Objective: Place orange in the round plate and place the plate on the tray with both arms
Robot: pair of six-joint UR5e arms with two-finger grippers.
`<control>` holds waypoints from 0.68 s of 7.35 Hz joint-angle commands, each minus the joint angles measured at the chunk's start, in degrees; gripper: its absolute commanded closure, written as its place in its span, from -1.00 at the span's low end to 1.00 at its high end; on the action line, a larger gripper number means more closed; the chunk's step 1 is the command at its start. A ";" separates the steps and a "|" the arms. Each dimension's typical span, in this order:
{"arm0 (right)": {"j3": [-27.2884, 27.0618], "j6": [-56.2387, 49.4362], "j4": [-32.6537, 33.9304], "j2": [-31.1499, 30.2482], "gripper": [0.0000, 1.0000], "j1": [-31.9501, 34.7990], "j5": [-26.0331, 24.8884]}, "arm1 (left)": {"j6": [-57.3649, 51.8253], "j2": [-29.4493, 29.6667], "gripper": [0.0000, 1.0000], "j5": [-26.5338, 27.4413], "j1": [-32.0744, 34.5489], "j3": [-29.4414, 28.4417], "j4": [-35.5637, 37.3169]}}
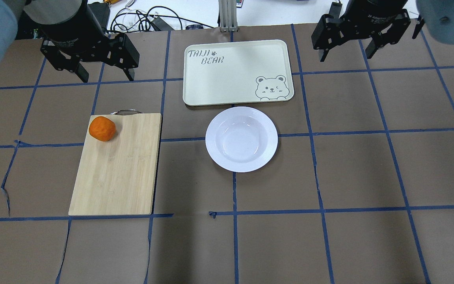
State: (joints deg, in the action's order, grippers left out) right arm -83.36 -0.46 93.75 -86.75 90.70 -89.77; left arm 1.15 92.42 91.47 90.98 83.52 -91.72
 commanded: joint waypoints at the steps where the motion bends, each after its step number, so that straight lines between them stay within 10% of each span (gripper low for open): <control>1: -0.05 0.02 -0.06 0.00 -1.00 0.00 -0.14 | -0.71 1.44 -1.00 0.11 -4.12 2.94 0.14; 5: -0.05 0.02 0.02 0.00 -1.00 0.09 0.03 | -17.73 6.26 -1.00 0.72 -11.33 19.72 25.90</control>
State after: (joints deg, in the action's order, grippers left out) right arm -83.40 -0.44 93.70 -86.72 90.71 -89.84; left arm -10.39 96.17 91.85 82.39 98.15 -76.35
